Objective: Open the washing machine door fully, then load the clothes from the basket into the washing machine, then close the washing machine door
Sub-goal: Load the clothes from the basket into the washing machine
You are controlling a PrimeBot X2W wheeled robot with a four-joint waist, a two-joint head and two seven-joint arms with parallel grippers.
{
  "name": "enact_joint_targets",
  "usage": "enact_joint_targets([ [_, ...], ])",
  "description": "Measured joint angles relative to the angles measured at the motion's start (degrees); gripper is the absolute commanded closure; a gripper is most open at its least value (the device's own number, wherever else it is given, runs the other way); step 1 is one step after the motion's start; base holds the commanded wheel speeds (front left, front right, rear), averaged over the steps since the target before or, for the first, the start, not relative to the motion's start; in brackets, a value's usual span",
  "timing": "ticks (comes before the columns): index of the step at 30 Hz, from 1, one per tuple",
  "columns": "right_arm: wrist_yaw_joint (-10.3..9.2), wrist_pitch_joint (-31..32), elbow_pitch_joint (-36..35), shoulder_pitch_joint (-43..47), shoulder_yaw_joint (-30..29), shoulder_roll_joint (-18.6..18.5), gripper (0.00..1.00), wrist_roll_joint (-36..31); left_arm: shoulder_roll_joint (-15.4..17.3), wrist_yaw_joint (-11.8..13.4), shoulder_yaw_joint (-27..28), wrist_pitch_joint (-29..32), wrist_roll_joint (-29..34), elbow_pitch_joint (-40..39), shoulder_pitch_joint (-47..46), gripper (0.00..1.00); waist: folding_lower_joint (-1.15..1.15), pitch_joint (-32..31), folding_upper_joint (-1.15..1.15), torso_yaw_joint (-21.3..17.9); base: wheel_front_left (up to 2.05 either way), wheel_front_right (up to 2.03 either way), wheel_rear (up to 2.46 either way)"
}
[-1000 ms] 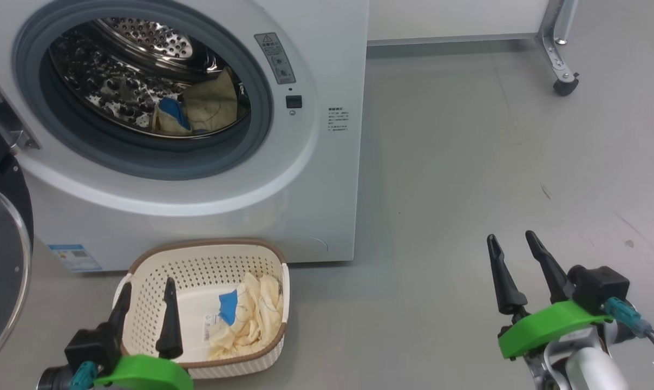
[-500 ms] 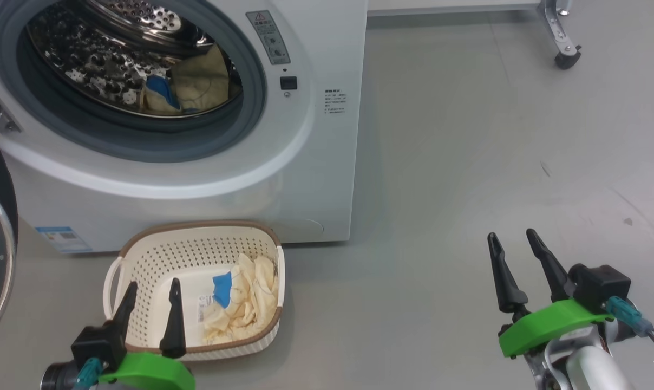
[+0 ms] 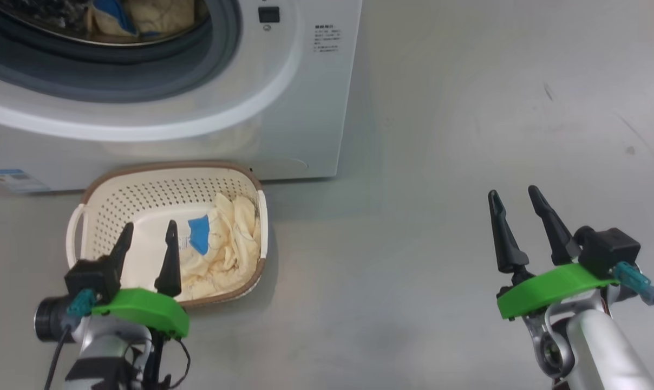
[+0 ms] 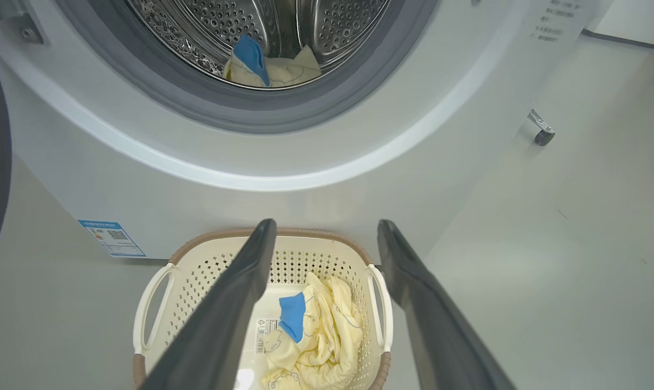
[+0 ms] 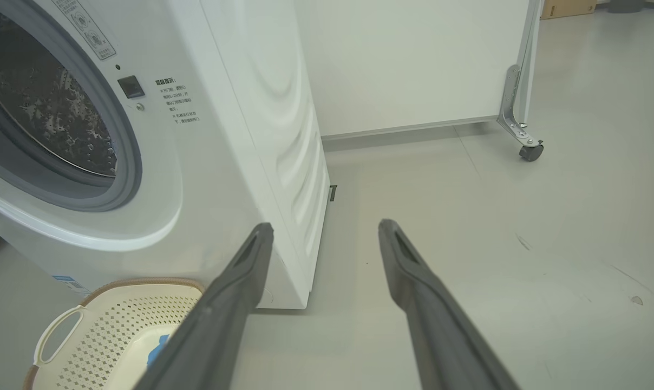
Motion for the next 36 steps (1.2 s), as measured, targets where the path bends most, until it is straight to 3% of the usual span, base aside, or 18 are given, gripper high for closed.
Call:
enact_joint_targets([
  [14, 0.0, 0.0, -1.2, -6.2, 1.4, 0.0, 0.0, 1.8, 2.5, -3.9, -1.4, 2.3, 0.4, 16.0, -16.1, 0.0, 0.0, 13.6, 0.0, -4.5, 0.0, 0.0, 0.0],
  [23, 0.0, 0.0, -2.2, -9.7, 3.1, 0.0, 0.0, 3.4, 4.8, -5.6, -1.6, 5.4, -3.6, 27.0, -27.9, 0.0, 0.0, 20.7, 0.0, -7.8, 0.0, 0.0, 0.0],
  [36, 0.0, 0.0, -3.2, -12.7, 5.4, 0.0, 0.0, 5.7, 7.1, -6.0, -10.3, 15.4, -9.2, 37.7, -39.2, 0.0, -0.01, 28.9, 0.0, -12.9, 0.0, 0.0, 0.0],
])
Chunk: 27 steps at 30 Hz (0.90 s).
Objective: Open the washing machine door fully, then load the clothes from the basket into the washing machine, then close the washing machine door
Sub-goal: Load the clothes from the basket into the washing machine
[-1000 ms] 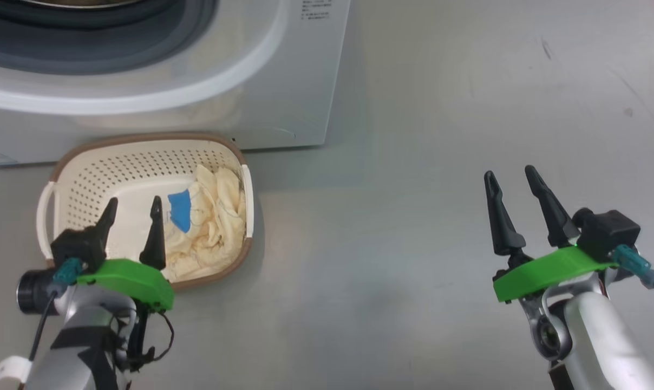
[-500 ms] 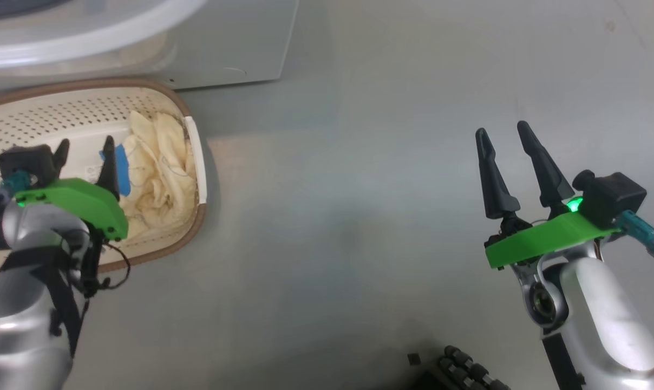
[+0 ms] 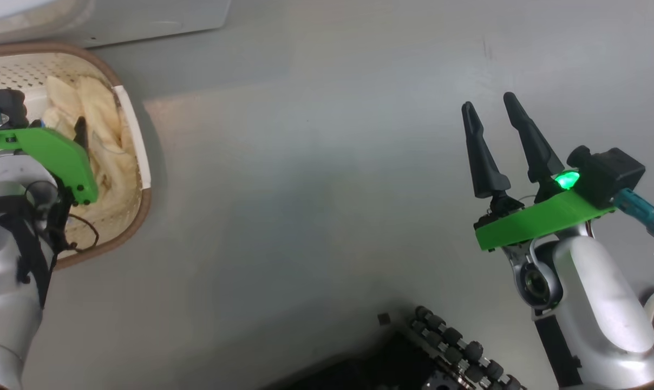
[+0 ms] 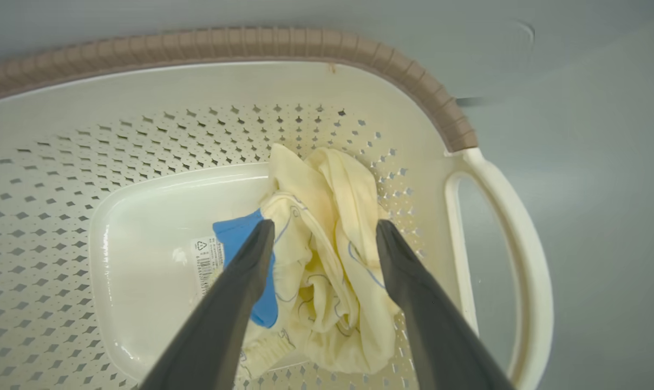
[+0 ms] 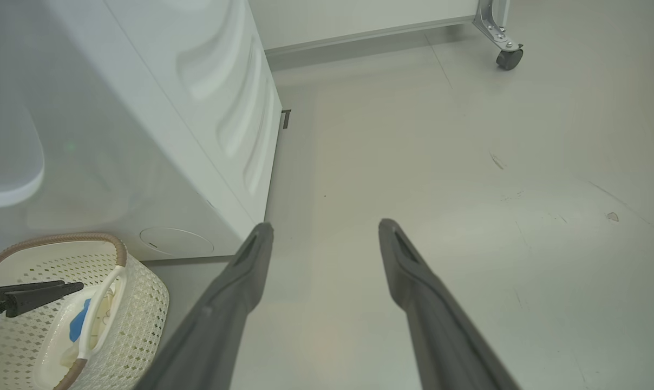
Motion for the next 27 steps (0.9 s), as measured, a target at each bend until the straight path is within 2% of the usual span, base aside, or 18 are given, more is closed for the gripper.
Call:
enact_joint_targets([
  [9, 0.0, 0.0, 0.0, -1.6, 2.4, 0.0, 0.0, 1.0, 0.4, 0.0, -2.5, 3.2, -4.5, 3.4, -3.7, 0.0, 0.0, 3.2, 0.0, -2.3, 0.0, 0.0, 0.0],
  [17, 0.0, 0.0, -0.4, -2.1, 2.9, 0.0, 0.0, 1.3, 0.2, 0.0, -4.5, 7.8, -9.0, 6.2, -5.4, 0.0, 0.0, 5.1, 0.0, -2.8, 0.0, 0.0, 0.0],
  [27, 0.0, 0.0, -3.4, -1.3, 3.2, 0.0, 0.0, 1.9, 0.4, 0.0, -8.8, 12.2, -9.5, 8.9, -9.1, 0.0, 0.0, 7.1, 0.0, -2.7, 0.0, 0.0, 0.0],
])
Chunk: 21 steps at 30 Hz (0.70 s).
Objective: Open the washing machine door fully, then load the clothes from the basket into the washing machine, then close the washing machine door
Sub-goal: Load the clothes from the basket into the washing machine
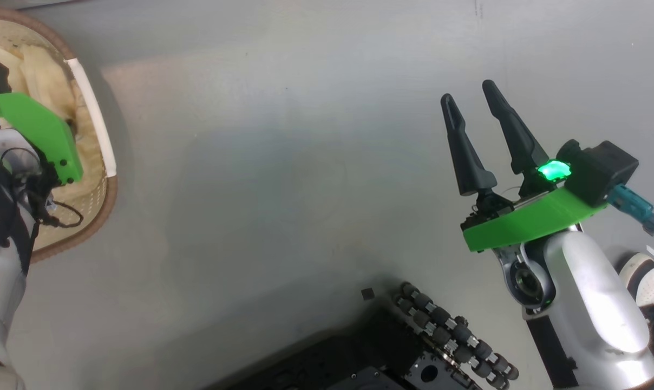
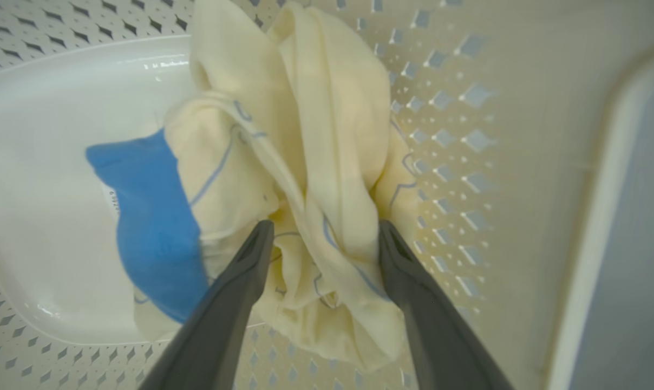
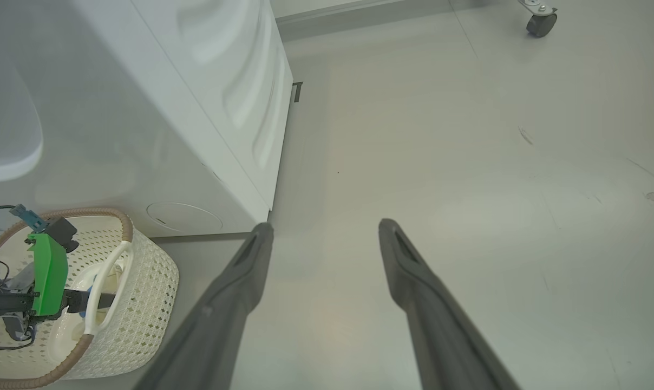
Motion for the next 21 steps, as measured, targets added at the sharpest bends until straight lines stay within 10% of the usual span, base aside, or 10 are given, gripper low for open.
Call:
enact_joint_targets([
  [10, 0.0, 0.0, -1.4, 2.1, -0.2, 0.0, 0.0, -1.1, -1.4, 0.0, -1.7, 0.6, -0.9, 3.7, -2.7, 0.0, 0.0, 1.2, 0.0, 0.7, 0.0, 0.0, 0.0],
  [12, 0.0, 0.0, -1.4, 2.2, -0.2, 0.0, 0.0, -1.1, -1.8, 0.0, -1.5, -0.1, -0.9, 4.0, -2.7, 1.0, -0.01, 1.4, 0.0, 0.8, 0.0, 0.0, 0.0],
  [21, 0.0, 0.0, -1.3, 2.1, -0.2, 0.0, 0.0, -1.6, -2.4, 0.0, -1.3, -1.7, -2.1, 4.9, -2.7, 1.0, 0.0, 0.9, 0.0, 1.3, 0.0, 0.0, 0.0],
])
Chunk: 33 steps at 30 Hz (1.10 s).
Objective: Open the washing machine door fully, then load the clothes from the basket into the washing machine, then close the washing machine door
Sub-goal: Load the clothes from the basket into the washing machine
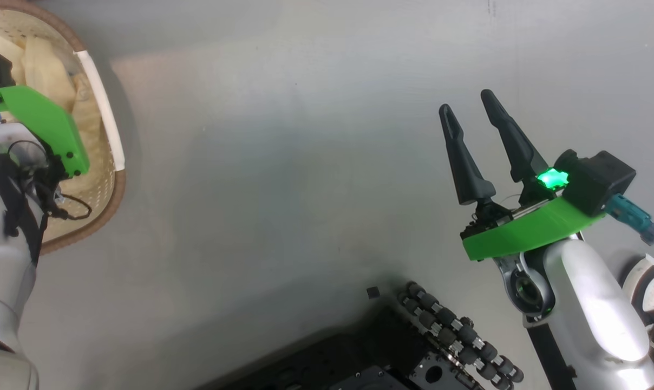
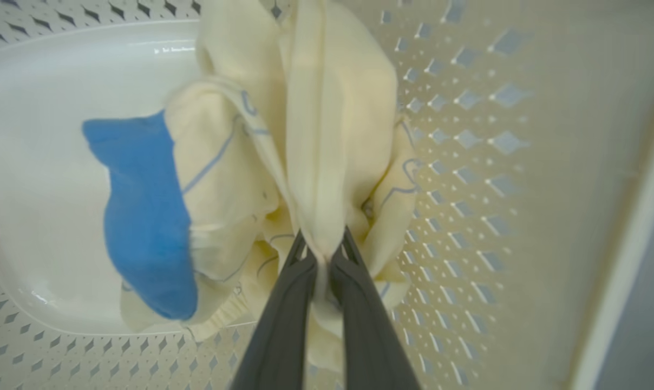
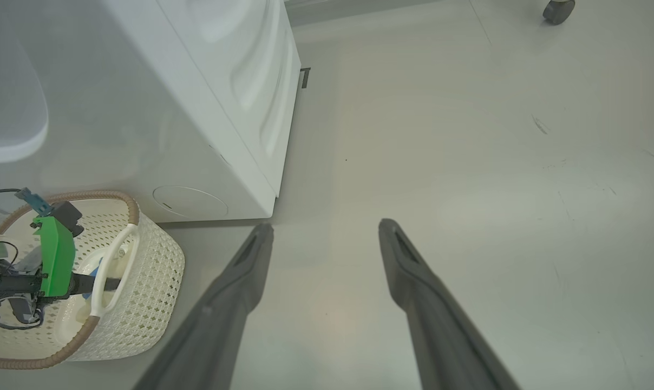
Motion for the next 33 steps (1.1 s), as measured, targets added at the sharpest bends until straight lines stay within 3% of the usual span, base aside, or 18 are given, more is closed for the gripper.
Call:
enact_joint_targets([
  [21, 0.0, 0.0, 3.4, -4.6, 0.6, 0.0, 0.0, -2.0, 0.1, 0.0, -0.5, -8.8, -4.6, -2.6, 4.4, 1.0, 0.0, -5.2, 0.0, 3.4, 0.0, 0.0, 0.0],
  [33, 0.0, 0.0, 4.8, -4.2, -0.7, 0.0, 0.0, -2.6, 2.5, 0.0, -2.9, -17.6, -7.4, -6.7, 9.9, 1.0, 0.0, -10.9, 0.0, 5.8, 0.0, 0.0, 0.0],
])
